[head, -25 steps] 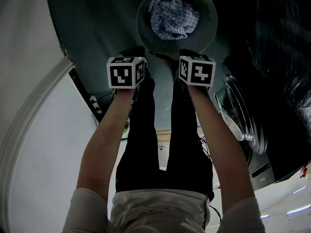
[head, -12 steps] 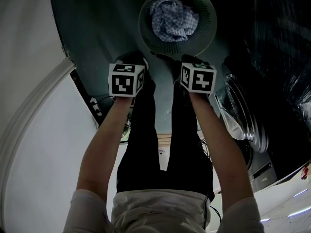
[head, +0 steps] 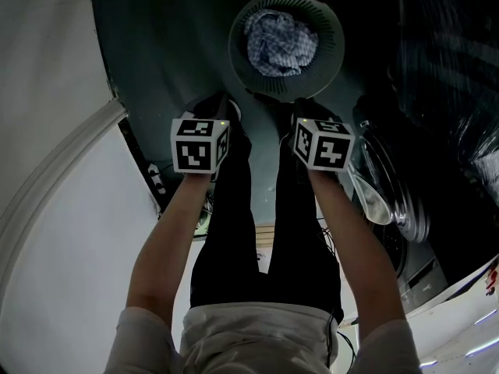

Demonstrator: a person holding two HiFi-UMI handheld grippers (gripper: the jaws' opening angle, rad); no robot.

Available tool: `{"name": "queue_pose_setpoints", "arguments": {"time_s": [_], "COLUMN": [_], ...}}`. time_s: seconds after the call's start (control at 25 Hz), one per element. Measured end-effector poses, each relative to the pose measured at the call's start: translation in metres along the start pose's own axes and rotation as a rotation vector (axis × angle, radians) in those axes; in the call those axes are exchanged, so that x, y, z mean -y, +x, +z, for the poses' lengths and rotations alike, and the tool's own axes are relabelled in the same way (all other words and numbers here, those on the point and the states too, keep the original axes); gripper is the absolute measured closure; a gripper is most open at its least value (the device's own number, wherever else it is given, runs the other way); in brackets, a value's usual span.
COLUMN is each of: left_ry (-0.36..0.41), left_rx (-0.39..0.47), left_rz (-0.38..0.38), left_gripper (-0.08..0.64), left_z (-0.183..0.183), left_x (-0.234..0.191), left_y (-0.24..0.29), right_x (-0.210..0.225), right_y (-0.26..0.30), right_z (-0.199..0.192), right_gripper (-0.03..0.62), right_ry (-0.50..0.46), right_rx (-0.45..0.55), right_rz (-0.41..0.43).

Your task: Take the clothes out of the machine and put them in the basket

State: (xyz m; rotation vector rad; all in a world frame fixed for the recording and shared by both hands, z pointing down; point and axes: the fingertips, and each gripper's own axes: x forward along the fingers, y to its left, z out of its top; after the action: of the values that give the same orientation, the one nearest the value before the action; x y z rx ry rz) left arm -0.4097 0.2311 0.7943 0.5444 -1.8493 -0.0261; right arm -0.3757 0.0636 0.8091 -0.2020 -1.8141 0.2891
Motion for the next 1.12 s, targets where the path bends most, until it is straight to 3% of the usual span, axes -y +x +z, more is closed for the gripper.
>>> {"name": "queue_pose_setpoints", "arguments": {"time_s": [0.16, 0.48, 0.64, 1.12], "left_ry": [0.036, 0.013, 0.044, 0.104], "left_rx": [0.038, 0.093, 0.135, 0.328], "left_rz": [0.005, -0.040, -0.076, -0.092], "left_gripper": [0.540, 0.540, 0.540, 0.540], "left_z": [0.011, 0.037, 0.056, 0.126], "left_x": [0.008, 0.042, 0.069, 0.107], "left_y": [-0.024, -0.078, -0.118, -0.244], "right_x": [-0.006, -0.019, -0.029, -0.075], "right_y": [-0.026, -0.096, -0.143, -0.266], "right_z": [0.008, 0.030, 0.038, 0.089], "right_gripper": [0.583, 0.583, 0.583, 0.584], "right_ry": [0.008, 0.019, 0.068, 0.069], "right_rx": [0.046, 0.137, 0.178, 0.370], "right_rz": [0.007, 0.019, 0.023, 0.061]}}
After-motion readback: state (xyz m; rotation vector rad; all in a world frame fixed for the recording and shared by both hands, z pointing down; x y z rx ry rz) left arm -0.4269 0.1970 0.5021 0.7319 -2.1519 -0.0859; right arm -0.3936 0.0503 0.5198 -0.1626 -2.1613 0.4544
